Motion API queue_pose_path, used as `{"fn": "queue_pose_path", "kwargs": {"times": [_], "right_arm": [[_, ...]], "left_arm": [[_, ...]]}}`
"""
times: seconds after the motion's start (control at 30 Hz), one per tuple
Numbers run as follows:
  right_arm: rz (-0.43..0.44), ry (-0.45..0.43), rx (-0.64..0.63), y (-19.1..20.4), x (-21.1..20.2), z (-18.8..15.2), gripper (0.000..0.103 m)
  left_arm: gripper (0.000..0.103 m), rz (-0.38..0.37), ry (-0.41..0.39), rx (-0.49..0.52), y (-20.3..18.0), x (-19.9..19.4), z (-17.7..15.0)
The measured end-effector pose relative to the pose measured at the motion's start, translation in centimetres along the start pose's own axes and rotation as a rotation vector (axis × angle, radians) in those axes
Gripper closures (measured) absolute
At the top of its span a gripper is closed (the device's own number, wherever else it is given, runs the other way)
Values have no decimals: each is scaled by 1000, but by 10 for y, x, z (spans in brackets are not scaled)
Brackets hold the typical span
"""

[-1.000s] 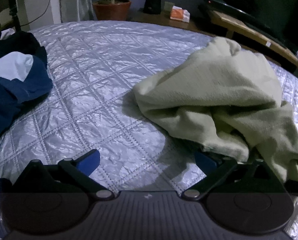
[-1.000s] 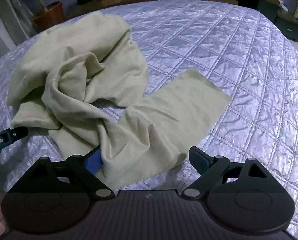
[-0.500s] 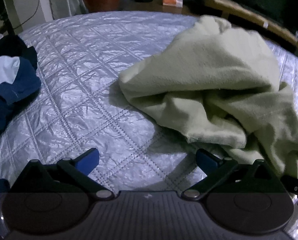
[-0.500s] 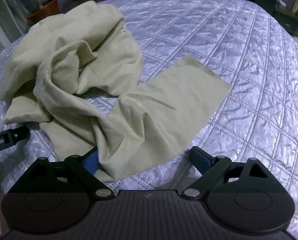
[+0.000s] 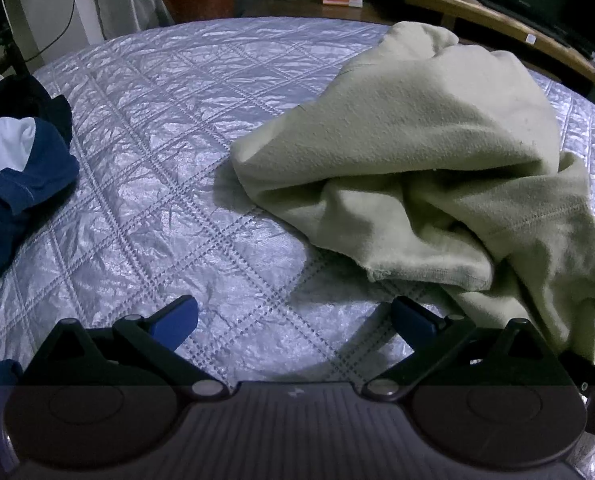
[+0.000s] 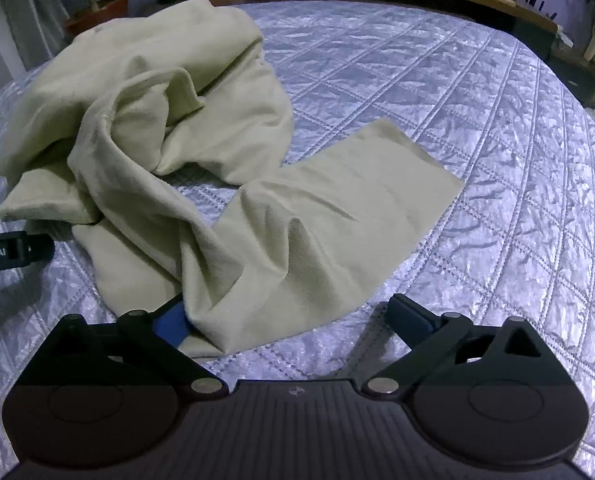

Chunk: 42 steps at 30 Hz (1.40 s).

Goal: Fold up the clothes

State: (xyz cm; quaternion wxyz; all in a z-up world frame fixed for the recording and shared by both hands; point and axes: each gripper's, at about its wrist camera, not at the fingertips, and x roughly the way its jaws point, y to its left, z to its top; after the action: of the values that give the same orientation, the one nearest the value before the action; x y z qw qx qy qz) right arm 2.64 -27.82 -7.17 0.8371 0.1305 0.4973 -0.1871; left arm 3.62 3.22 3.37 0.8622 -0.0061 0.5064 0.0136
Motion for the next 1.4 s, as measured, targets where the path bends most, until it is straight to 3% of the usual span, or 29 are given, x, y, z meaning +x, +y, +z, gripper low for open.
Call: {"fn": "queue_pose_path", "kwargs": {"times": [0.37,0.8,0.87,0.93,1.03,1.1,1.17,1.33,1.4], "right_arm": [[1,-1,-1,-1,0,0,0],[-5,10,6,-1,2,1,0],[-4,-8,4,0,2,-1,0],[6,-87,-7,0,0,-11,0],[62,-133,-82,-3,-4,-20,1],[136,-150,-20,-17,-13,-14,15],[190,-172,53,-30,-20,-8,24],[245,-141,49,-31,-17,-7,23],[381,-170,123,-38,-20,-9,23]], "left_arm": [[1,-7,23,5,0,0,1],[0,1,-4,11,-13,1,-3],[0,-1,-26,19,-14,1,-6],[0,-5,-50,30,-15,0,-10],[0,-14,-63,33,-16,0,-11],[1,-20,-64,29,-15,0,-11],[1,-28,-73,34,-15,0,-12],[6,-53,-104,9,-9,-4,-12],[5,-60,-109,-22,-4,-5,-11]]}}
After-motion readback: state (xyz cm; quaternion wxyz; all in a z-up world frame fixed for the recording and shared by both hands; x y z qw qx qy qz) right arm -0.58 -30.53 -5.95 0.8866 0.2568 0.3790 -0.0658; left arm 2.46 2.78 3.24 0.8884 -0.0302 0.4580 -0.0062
